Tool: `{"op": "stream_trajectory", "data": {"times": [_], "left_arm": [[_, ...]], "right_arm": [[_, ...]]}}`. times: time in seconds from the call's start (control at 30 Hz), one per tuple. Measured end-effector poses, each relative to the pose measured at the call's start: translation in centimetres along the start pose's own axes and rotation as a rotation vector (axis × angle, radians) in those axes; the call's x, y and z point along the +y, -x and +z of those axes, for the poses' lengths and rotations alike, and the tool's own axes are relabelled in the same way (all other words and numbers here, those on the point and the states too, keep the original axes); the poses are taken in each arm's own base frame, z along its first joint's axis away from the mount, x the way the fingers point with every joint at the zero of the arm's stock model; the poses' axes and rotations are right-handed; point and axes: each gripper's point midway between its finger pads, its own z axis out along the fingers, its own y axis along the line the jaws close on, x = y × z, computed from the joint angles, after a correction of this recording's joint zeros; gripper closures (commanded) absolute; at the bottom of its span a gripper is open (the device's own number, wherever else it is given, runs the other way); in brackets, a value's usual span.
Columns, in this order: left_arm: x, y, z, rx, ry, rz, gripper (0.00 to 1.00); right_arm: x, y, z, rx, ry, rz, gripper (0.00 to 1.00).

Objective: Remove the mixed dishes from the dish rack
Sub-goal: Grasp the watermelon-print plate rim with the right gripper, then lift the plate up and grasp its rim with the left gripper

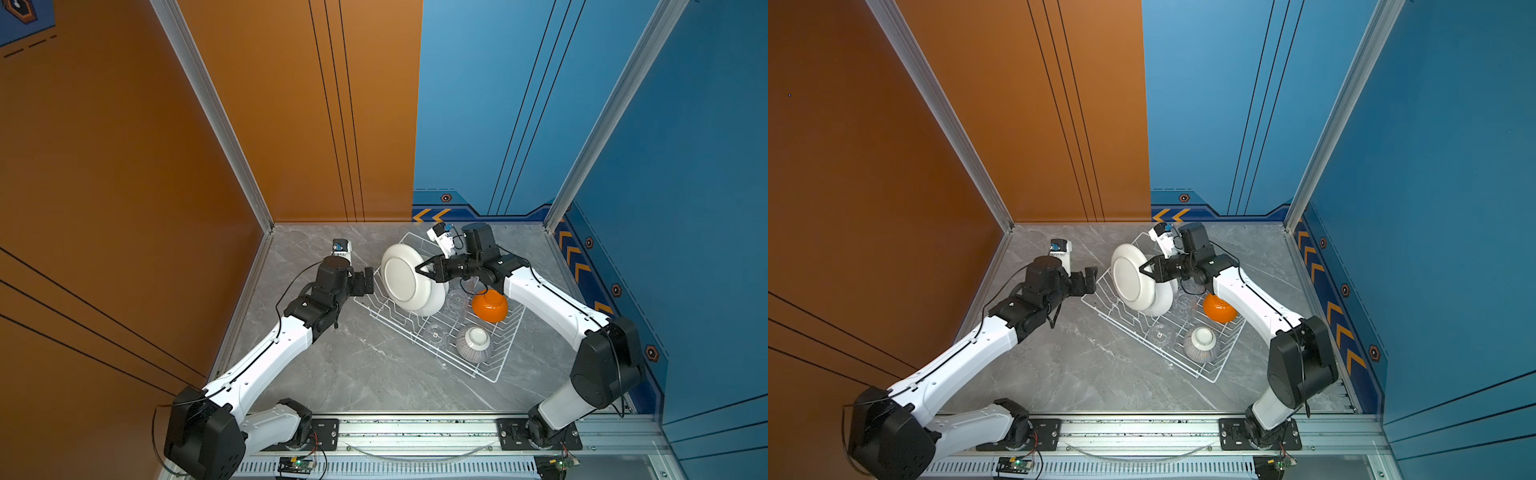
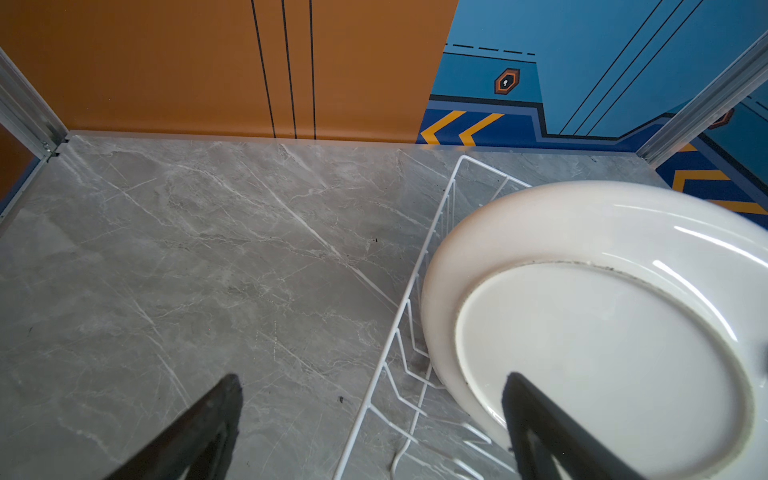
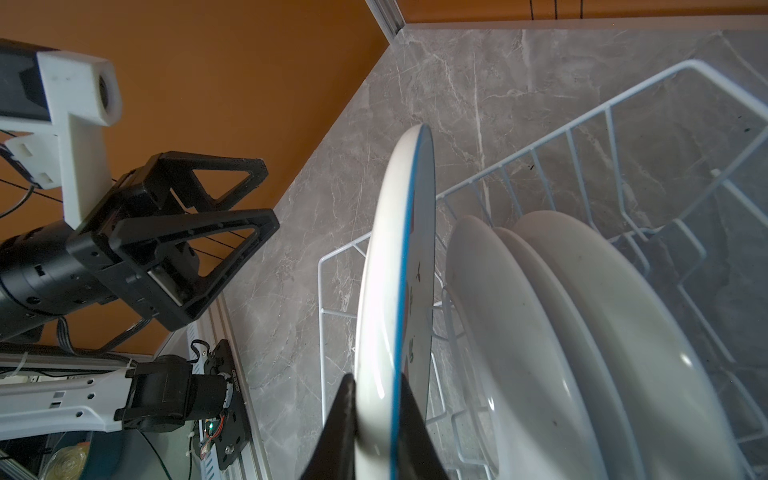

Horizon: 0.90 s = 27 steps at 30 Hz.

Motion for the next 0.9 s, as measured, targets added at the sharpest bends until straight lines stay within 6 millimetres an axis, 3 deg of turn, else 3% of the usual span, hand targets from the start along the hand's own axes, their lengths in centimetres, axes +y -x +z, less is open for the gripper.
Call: {"op": "stream_trajectory", "data": {"times": [0.33,0.9], "left_arm": [[-0.6,-0.1,-0.2,-0.003,-0.001,0.025,0.02],[-4.7,0.2,-1.0,-0.05,-0.098,0.131,0.02]], "right_arm": [[0.6,0.8,-0.6,-0.03,0.005,0.023,1.0],[-0.8,3.4,-2.5,-0.128,-0.061,0.107,1.0]]}}
